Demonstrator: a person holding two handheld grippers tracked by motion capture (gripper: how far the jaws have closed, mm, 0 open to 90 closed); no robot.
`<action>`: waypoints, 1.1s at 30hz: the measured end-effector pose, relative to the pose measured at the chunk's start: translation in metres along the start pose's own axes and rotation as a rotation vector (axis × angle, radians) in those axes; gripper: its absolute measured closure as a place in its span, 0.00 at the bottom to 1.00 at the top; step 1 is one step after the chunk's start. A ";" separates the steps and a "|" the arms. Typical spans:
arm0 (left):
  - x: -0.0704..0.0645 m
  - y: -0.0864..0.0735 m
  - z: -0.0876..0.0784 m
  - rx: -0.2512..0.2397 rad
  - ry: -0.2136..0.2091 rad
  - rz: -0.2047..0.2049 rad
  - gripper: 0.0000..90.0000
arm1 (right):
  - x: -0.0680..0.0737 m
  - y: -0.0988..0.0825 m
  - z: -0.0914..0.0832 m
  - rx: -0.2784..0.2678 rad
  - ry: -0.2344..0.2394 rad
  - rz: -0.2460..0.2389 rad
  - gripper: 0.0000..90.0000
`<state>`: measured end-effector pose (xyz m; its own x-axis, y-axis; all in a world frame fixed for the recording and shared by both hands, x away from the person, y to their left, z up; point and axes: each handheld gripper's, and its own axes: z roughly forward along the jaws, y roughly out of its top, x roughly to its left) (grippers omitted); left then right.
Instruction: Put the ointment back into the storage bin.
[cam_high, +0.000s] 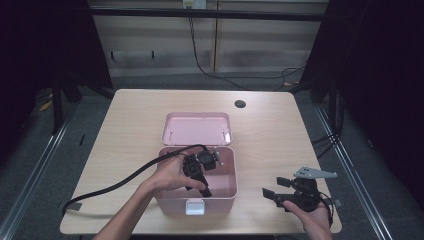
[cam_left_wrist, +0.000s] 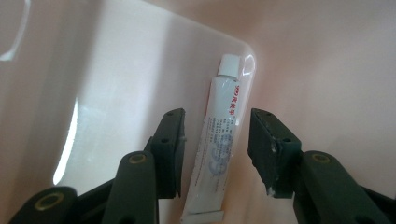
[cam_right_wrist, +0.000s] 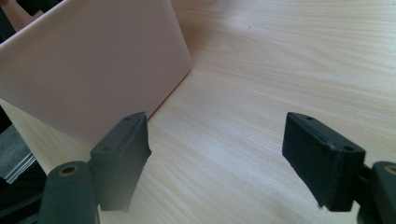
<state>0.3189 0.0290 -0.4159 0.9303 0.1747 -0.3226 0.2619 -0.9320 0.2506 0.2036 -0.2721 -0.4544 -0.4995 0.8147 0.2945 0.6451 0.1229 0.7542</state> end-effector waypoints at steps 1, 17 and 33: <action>-0.001 -0.001 -0.002 -0.010 0.003 -0.004 0.63 | 0.000 0.000 0.000 0.000 0.000 0.000 0.25; -0.019 -0.011 -0.040 -0.097 0.038 0.029 0.63 | 0.000 0.000 0.000 0.000 0.002 0.003 0.25; -0.031 -0.022 -0.065 -0.180 0.047 0.039 0.57 | 0.000 0.000 0.000 -0.001 0.000 0.001 0.25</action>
<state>0.3010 0.0648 -0.3516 0.9505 0.1583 -0.2673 0.2633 -0.8673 0.4224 0.2034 -0.2722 -0.4544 -0.4990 0.8147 0.2953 0.6449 0.1215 0.7545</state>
